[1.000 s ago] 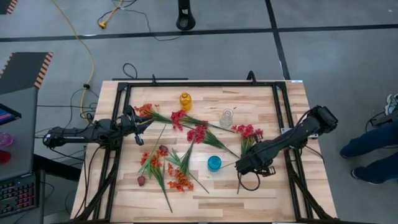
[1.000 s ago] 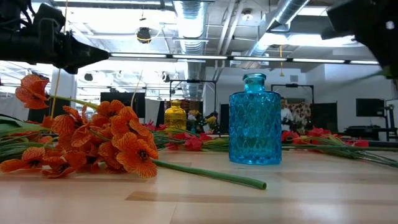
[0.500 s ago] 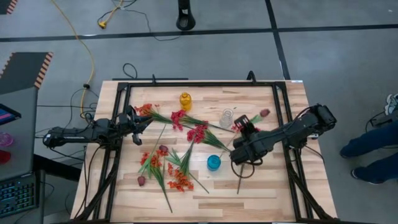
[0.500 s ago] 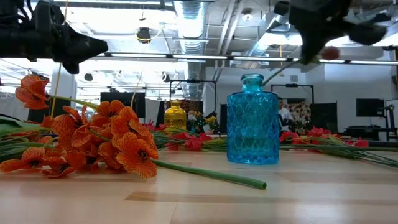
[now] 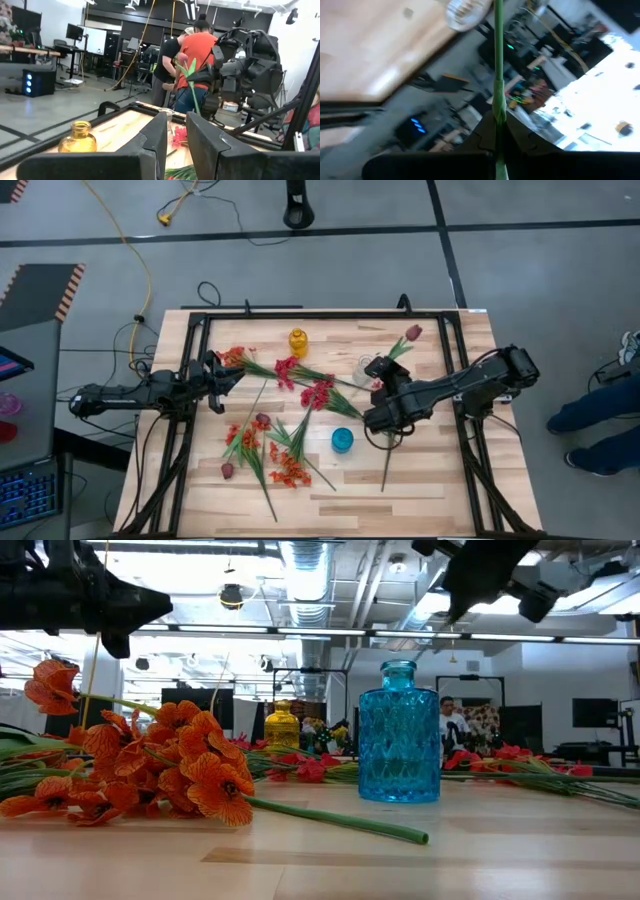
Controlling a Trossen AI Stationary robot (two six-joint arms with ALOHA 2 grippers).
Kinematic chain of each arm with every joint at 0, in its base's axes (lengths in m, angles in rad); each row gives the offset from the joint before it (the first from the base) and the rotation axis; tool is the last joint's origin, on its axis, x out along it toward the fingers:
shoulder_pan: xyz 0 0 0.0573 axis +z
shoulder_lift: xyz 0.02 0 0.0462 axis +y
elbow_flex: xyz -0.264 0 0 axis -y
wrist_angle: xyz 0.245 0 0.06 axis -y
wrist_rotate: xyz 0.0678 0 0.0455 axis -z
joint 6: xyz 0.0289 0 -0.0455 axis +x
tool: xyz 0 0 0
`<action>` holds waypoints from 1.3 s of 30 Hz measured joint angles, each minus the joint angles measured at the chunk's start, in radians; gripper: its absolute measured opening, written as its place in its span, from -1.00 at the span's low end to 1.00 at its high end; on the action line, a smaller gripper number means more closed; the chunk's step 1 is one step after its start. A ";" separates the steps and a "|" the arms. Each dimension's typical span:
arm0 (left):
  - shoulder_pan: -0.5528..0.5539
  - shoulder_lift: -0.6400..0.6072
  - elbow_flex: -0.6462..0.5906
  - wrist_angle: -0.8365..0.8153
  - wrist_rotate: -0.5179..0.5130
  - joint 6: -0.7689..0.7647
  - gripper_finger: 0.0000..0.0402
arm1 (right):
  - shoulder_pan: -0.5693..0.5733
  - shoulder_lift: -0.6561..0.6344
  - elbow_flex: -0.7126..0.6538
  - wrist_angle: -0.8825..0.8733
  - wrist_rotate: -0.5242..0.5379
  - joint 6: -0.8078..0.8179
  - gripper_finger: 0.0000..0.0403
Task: Sort flowers into vase by color
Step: Put the right dark red flower into the yellow vase
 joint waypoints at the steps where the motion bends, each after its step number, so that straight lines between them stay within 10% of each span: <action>1: 0.000 0.003 0.000 0.009 0.000 -0.008 -0.71 | -0.006 0.000 0.000 0.027 0.029 -0.040 -0.80; 20: 0.000 0.460 0.082 0.393 -0.034 -0.007 -0.26 | -0.091 0.000 0.000 0.815 0.010 -0.805 -0.80; 39: 0.000 1.166 0.564 0.385 0.074 0.048 -0.26 | -0.084 0.000 0.000 1.025 -0.120 -1.005 -0.80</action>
